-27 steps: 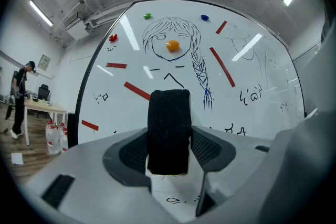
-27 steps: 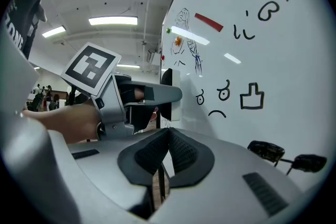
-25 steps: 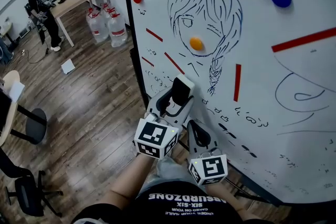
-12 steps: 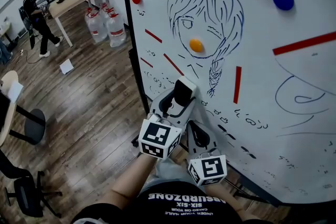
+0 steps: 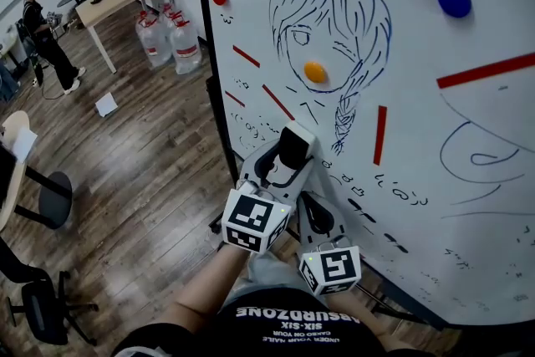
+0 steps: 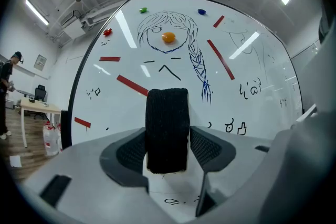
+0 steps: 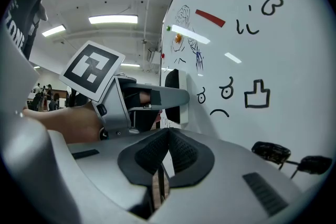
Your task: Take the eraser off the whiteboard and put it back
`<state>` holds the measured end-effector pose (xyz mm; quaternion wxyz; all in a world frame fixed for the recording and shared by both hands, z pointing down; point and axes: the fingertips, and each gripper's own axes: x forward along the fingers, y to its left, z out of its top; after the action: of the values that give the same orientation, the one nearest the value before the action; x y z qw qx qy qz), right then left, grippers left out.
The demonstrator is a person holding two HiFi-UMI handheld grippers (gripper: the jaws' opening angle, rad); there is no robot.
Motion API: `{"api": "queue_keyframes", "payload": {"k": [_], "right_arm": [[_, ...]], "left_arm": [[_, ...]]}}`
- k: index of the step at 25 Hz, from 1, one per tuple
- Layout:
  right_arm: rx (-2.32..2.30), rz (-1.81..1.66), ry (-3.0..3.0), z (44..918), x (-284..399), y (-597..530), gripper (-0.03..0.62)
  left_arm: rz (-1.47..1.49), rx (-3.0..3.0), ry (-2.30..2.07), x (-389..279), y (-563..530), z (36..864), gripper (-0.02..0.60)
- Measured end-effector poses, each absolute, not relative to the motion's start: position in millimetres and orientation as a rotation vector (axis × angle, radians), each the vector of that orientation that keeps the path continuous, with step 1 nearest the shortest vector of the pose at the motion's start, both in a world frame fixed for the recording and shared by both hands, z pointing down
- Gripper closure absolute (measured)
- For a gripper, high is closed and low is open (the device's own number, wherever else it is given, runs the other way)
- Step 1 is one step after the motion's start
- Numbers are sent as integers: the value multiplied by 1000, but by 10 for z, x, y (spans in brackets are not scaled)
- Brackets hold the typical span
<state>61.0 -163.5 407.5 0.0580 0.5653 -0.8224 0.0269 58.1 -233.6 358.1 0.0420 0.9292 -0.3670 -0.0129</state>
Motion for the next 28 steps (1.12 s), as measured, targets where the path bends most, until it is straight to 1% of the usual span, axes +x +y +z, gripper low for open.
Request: {"api": "queue_keyframes", "payload": {"k": [13,28], "right_arm": [[1694,76,-2503,4056,546,-1619,595],[1684,67,-2520,4021,459,-1558,595]], "left_arm": [[-90,2840,-1111,492,-2258,3453,330],[-111,2814,-1164,227,-2087,3408,330]]}}
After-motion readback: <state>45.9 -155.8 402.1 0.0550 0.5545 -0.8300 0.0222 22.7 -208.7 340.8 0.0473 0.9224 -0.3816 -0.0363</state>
